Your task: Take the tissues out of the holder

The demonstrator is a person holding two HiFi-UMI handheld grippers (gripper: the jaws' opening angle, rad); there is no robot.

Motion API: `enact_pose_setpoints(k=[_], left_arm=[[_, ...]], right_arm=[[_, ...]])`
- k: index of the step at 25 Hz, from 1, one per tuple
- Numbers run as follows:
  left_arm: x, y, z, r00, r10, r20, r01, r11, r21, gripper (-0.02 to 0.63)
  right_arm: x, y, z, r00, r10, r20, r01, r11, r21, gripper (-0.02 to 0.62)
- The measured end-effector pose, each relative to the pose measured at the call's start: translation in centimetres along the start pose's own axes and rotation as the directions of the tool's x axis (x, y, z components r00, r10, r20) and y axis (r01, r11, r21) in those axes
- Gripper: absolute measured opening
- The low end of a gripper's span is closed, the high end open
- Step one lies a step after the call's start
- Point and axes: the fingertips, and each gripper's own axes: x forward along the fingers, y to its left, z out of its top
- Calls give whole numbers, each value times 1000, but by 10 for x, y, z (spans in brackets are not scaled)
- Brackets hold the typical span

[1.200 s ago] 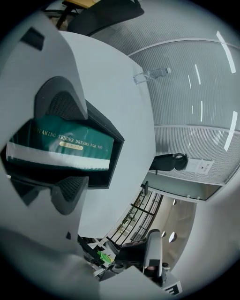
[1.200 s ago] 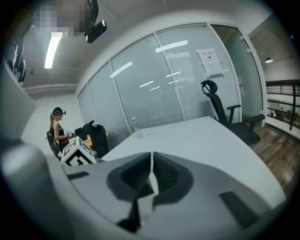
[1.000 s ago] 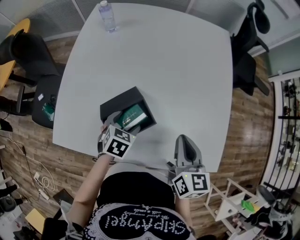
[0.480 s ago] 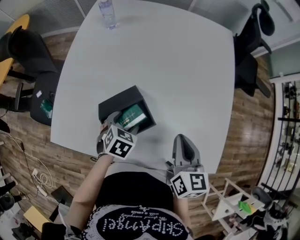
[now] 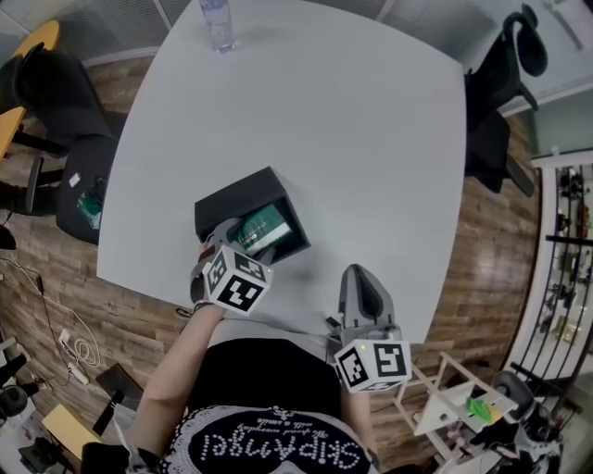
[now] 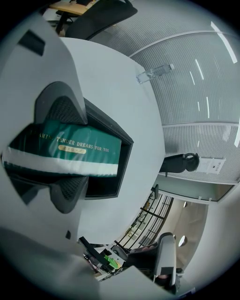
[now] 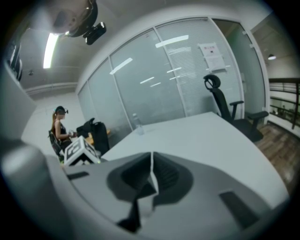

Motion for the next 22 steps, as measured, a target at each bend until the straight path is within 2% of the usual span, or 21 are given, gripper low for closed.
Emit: enact_pose_setpoints(k=[22], left_arm=[[1, 0, 2, 1000, -5, 12, 5, 1000, 13, 356]], right_arm=[[-13, 7, 10, 999, -24, 44, 25, 1000, -13, 35]])
